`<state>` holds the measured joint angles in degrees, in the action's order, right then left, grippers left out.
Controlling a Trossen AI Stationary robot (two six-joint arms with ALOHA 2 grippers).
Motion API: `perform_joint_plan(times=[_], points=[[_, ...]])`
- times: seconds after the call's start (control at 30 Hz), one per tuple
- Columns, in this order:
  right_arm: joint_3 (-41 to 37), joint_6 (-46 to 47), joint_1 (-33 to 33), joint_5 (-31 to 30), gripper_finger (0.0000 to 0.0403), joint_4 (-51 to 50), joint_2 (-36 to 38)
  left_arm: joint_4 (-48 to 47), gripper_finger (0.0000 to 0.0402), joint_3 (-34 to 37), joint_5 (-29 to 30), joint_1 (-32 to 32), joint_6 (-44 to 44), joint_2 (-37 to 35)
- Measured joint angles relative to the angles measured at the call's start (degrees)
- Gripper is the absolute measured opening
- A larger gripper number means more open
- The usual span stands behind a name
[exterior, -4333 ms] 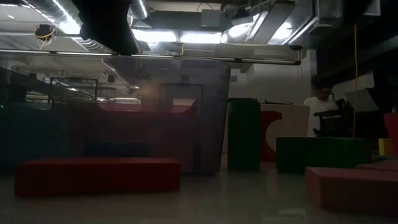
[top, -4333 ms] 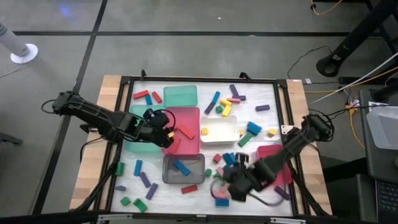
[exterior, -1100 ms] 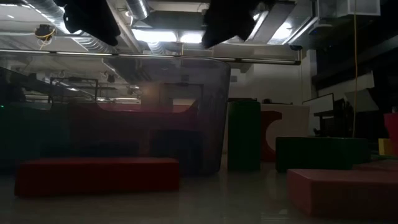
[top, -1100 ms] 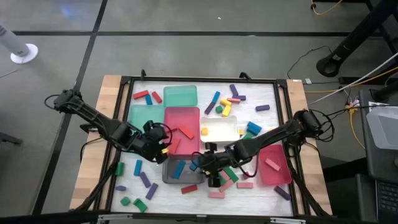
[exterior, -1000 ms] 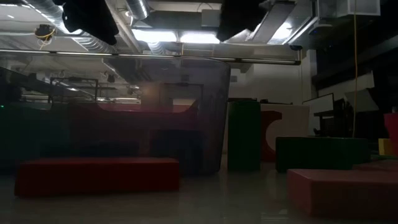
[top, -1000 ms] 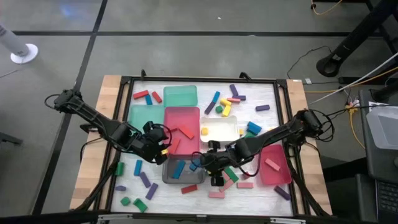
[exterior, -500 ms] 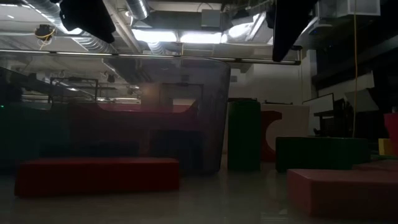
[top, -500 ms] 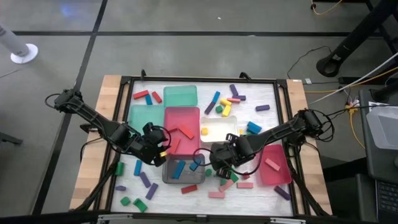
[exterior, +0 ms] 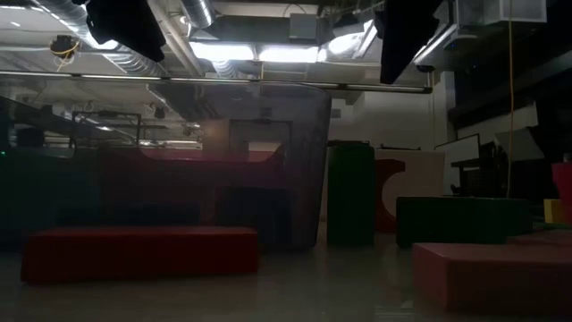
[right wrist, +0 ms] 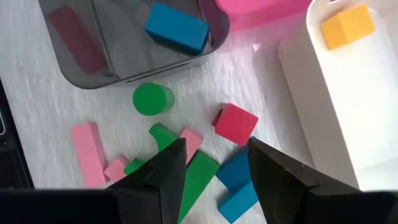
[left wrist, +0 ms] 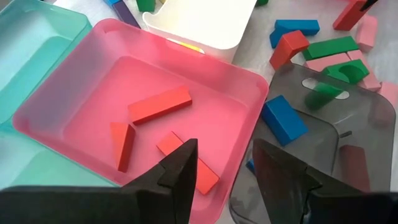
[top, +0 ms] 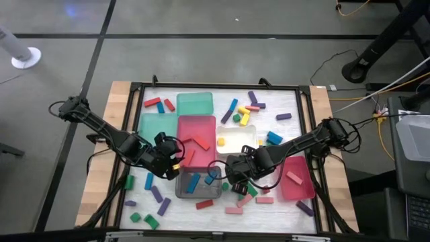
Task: Sort blocks
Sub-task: Put the red block into the top pink bin
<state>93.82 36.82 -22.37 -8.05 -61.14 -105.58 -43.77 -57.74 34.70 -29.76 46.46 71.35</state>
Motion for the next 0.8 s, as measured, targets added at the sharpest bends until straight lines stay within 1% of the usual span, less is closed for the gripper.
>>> perform_joint_plan(times=[0.13, 0.4, 0.63, 0.7, 0.8], points=[[0.0, 0.34, 0.3, -0.35, 0.017, -0.06, -0.91, -0.02, 0.0143, 0.0, 0.0, 0.0, 0.0, 0.0], [-0.07, 0.38, 1.53, -1.24, 0.017, -0.48, -6.04, -0.09, 0.0143, 0.0, 0.0, 0.0, 0.0, 0.0], [-0.07, 0.45, 4.15, -1.92, 0.017, -1.04, -6.88, -0.13, 0.0143, 0.0, 0.0, 0.0, 0.0, 0.0], [-0.07, 1.4, 4.78, -1.52, 0.017, -1.09, -6.88, -0.13, 0.0143, 0.0, 0.0, 0.0, 0.0, 0.0], [-0.07, 3.85, 5.28, 0.78, 0.017, -1.14, -6.88, -0.13, 0.0143, 0.0, 0.0, 0.0, 0.0, 0.0]])
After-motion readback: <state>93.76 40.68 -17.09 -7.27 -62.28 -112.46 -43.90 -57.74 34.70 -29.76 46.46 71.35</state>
